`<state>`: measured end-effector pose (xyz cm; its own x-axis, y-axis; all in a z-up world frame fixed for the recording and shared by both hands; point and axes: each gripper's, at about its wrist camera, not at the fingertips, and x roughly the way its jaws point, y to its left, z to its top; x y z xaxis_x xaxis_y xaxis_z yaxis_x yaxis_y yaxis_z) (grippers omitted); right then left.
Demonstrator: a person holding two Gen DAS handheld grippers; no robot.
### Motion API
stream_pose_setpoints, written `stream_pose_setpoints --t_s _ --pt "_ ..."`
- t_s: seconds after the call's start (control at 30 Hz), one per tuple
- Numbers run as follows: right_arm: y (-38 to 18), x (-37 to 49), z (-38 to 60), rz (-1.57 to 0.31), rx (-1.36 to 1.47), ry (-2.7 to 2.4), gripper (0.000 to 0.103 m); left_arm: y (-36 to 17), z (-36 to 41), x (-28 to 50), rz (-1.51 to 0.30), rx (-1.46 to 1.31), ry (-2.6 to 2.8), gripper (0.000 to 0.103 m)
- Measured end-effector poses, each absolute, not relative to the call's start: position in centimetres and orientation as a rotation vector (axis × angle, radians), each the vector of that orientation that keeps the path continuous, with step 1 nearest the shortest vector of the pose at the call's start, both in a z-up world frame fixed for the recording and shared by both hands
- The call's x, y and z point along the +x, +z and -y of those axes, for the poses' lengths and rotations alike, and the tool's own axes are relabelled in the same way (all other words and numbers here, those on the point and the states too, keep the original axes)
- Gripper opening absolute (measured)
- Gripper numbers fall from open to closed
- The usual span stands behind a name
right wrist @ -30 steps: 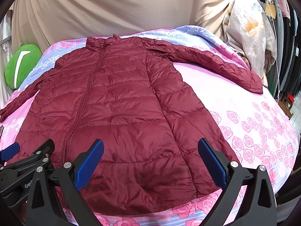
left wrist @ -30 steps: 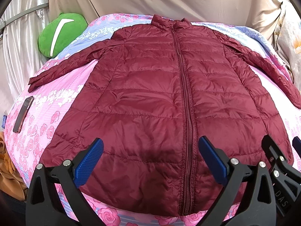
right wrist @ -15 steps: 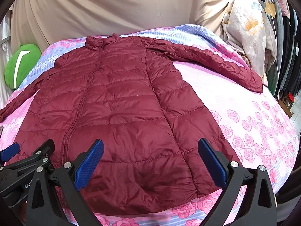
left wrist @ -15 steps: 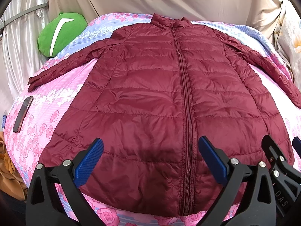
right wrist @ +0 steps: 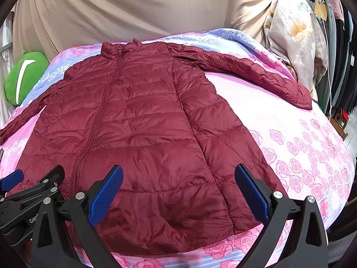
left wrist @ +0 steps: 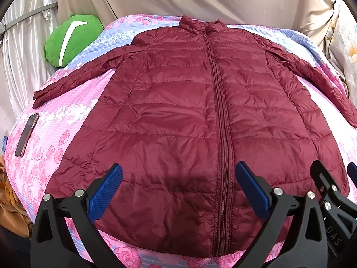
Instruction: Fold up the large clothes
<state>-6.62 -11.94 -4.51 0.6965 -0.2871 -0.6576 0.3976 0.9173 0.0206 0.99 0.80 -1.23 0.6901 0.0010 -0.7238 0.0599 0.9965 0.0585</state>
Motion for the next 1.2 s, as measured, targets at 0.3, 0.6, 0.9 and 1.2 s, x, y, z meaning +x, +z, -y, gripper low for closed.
stream_pose_setpoints --t_s 0.3,0.6,0.9,1.2 --pt "-4.6 -6.5 12.0 -0.706 0.170 -0.380 0.098 -1.3 -0.7 1.0 -0.810 0.079 -0.034 0.098" --pt "-4.3 -6.2 15.6 -0.672 0.228 -0.356 0.098 -1.8 -1.2 2.5 -0.855 0.021 -0.056 0.098" --pt "-2.9 -4.5 30.7 -0.596 0.444 -0.507 0.098 -0.1 -1.2 4.5 -0.784 -0.001 -0.129 0.098" --pt "-4.9 -3.6 45.9 -0.562 0.695 -0.666 0.098 0.1 -0.4 7.7 -0.755 0.014 -0.157 0.098"
